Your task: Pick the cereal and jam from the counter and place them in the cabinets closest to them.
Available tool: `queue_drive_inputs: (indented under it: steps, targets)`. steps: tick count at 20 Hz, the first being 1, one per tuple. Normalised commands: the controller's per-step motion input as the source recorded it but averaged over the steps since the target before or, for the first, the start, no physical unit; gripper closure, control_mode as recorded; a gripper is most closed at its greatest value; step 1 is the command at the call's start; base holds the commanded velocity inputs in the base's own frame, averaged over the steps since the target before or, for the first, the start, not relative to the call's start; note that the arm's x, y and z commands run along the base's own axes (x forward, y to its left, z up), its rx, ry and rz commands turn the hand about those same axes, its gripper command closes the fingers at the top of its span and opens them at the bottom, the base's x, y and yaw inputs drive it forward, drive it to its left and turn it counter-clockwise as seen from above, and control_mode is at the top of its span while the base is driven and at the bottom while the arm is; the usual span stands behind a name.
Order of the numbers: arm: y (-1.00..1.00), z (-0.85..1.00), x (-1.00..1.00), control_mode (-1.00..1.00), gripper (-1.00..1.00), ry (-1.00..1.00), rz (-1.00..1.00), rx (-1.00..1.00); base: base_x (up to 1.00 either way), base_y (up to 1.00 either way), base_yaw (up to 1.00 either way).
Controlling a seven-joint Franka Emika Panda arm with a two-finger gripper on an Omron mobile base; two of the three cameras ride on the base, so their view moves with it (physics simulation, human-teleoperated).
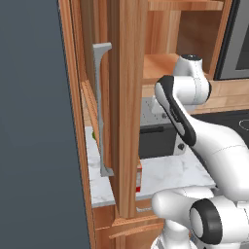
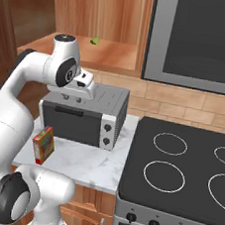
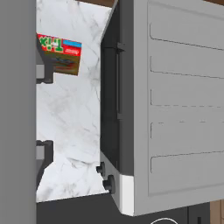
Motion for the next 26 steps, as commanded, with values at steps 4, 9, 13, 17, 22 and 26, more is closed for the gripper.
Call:
queue_drive_inputs:
  steps: [4, 9, 13, 17, 22, 26]
  targets:
    - [0.00, 0.00, -0.05, -1.00, -1.00, 0.00, 0.00, 0.00, 0.00, 0.00, 0.00]
    - [0.02, 0.00, -0.32, -1.00, -1.00, -0.01, 0.00, 0.02, 0.00, 0.00, 0.00]
    - [0.06, -0.05, -0.36, -1.00, -1.00, -0.01, 0.00, 0.02, 0.00, 0.00, 0.00]
    - [0.07, -0.08, -0.35, -1.00, -1.00, -0.01, 0.00, 0.00, 0.00, 0.00, 0.00]
    - [0.12, -0.09, -0.29, -1.00, -1.00, 0.00, 0.00, 0.00, 0.00, 0.00, 0.00]
    - [0.15, -0.11, -0.26, -1.00, -1.00, 0.00, 0.00, 0.00, 0.00, 0.00, 0.00]
